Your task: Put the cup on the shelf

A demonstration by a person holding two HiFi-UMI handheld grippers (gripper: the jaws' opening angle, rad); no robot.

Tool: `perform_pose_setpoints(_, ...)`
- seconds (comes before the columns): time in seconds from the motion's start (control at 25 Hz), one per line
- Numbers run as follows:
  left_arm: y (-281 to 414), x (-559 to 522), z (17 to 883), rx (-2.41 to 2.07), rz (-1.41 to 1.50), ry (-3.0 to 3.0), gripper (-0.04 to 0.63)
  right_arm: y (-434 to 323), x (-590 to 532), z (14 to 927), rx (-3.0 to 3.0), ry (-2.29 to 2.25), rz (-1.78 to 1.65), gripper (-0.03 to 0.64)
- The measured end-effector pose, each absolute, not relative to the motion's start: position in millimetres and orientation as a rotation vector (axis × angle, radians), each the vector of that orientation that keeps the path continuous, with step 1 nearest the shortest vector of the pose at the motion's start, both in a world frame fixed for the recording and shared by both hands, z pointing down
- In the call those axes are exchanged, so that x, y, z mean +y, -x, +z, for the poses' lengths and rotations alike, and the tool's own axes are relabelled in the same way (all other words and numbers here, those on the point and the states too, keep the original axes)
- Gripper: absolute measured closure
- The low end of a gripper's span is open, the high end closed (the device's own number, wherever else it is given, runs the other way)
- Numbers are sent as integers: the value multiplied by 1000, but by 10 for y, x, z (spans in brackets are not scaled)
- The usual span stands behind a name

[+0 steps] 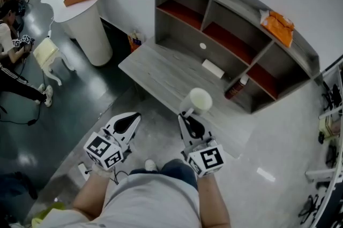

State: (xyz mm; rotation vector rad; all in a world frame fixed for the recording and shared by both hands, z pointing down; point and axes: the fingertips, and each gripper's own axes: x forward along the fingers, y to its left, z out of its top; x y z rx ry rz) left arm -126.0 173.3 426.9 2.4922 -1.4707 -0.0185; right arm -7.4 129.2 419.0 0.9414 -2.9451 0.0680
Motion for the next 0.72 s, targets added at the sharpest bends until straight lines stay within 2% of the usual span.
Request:
perform_pose_setpoints(0.32,1521,1478,4296,-1517,-34,-2468,580,285,933,4271,-2942,-927,91,575)
perform_pose_setpoints(0.72,1516,567,4430,-1504,-23,-2426,580,321,70,4424,-2936,-882,149,575)
